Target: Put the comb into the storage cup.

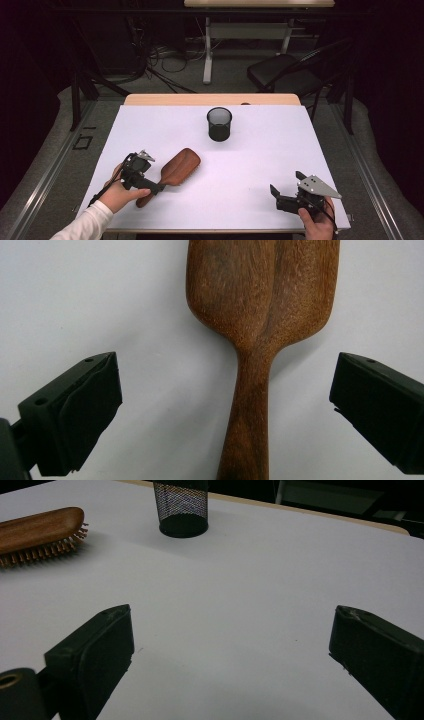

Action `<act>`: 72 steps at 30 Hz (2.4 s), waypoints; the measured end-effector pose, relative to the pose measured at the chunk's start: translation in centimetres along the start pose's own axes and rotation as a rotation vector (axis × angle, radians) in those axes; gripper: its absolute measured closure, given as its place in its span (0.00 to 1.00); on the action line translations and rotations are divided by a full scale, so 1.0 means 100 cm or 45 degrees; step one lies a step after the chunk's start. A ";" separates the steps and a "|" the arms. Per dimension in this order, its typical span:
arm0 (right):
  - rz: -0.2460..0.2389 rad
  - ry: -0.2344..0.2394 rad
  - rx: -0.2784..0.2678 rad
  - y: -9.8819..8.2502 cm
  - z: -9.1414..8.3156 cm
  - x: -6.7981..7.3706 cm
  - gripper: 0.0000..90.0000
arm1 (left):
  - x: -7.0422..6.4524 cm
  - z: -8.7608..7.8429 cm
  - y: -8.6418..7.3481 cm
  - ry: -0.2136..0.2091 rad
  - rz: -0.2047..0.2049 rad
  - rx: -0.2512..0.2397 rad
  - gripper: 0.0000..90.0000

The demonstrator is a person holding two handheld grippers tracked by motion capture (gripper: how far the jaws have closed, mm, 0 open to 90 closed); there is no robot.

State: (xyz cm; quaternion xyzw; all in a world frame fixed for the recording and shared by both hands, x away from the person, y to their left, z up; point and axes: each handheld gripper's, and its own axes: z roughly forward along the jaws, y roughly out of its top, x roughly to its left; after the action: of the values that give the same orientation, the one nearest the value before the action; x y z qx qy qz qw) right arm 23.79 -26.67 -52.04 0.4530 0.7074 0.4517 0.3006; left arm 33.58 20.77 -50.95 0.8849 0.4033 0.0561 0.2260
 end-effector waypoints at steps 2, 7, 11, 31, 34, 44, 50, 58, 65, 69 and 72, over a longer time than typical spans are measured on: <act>-0.001 0.000 -0.001 0.000 0.000 0.000 0.04 | -0.001 0.001 0.001 -0.002 0.006 0.010 0.01; -0.002 0.000 0.000 0.000 0.000 0.000 0.04 | -0.003 0.005 0.002 0.006 0.024 0.050 0.03; -0.002 0.001 0.001 0.000 0.000 0.000 0.04 | -0.003 0.005 0.004 0.008 0.030 0.062 0.03; -0.006 0.002 0.001 0.000 0.000 0.000 0.05 | -0.014 0.019 0.014 0.021 0.064 0.126 0.09; -0.006 0.002 -0.001 0.000 0.000 0.000 0.05 | -0.015 0.022 0.014 0.022 0.066 0.141 0.10; -0.007 0.006 0.002 0.000 0.000 0.000 0.05 | -0.017 0.026 0.018 0.025 0.076 0.149 0.17; -0.009 0.006 0.002 0.000 0.000 -0.001 0.05 | -0.018 0.028 0.018 0.026 0.086 0.174 0.23; -0.009 0.007 0.004 0.000 0.000 0.000 0.05 | -0.017 0.029 0.020 0.042 0.101 0.189 0.33; -0.011 0.008 0.004 0.000 0.000 -0.001 0.05 | -0.017 0.032 0.020 0.050 0.122 0.226 0.41; -0.011 0.008 0.006 0.000 0.000 -0.001 0.05 | -0.018 0.033 0.019 0.060 0.129 0.234 0.46; -0.009 0.010 0.007 0.000 0.000 0.000 0.05 | -0.018 0.033 0.019 0.063 0.131 0.237 0.48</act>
State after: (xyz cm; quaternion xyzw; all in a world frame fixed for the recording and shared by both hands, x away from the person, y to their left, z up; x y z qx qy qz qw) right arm 23.78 -26.72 -52.07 0.4494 0.7115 0.4504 0.2983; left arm 34.64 17.15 -52.90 0.9200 0.3663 0.0516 0.1297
